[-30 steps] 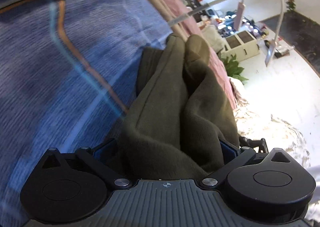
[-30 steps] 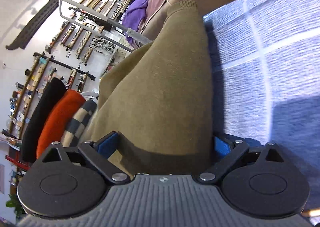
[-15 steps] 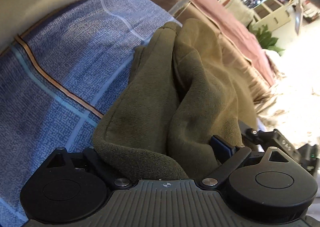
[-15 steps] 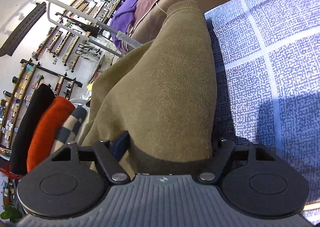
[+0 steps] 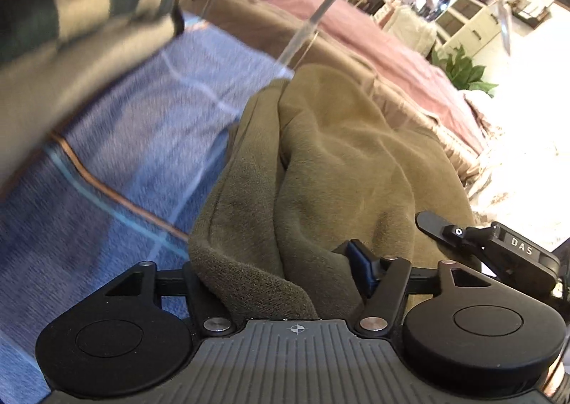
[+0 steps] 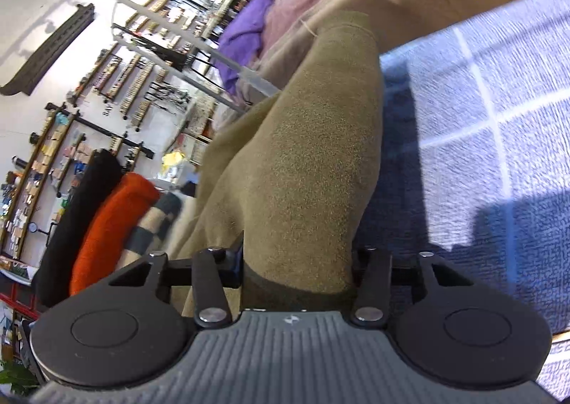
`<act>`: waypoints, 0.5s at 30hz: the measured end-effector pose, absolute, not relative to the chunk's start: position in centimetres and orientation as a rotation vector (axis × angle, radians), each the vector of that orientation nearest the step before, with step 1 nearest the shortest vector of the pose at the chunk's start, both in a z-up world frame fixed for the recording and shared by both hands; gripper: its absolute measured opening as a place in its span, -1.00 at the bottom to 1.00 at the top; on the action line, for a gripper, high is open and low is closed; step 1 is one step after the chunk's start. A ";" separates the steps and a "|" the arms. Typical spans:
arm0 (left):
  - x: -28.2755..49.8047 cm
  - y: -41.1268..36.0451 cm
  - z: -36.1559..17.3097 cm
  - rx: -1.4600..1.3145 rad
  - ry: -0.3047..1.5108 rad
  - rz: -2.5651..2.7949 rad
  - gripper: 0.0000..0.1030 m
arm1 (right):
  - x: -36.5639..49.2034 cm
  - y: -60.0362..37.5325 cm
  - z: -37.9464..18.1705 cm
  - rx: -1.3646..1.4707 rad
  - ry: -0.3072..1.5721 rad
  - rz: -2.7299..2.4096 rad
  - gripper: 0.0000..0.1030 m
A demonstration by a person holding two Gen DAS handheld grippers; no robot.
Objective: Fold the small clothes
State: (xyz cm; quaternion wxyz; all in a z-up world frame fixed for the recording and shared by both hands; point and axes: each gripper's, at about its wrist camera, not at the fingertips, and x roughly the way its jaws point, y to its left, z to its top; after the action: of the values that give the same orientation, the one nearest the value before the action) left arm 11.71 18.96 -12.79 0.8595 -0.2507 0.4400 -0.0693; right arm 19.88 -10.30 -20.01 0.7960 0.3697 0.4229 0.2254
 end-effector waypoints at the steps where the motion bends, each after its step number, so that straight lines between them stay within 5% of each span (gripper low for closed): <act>1: 11.6 19.0 -12.1 -0.517 0.908 -0.146 1.00 | 19.6 -10.0 -19.2 0.780 0.891 0.500 -0.03; 15: 6.8 21.7 2.9 -0.462 0.647 -0.167 1.00 | 17.1 -7.2 -5.1 0.811 0.647 0.679 -0.03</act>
State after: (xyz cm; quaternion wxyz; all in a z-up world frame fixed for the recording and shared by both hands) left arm 6.83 21.74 2.91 0.9186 -0.2249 0.3146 -0.0814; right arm 17.11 -7.19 -5.10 0.8138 0.3802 0.3033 0.3180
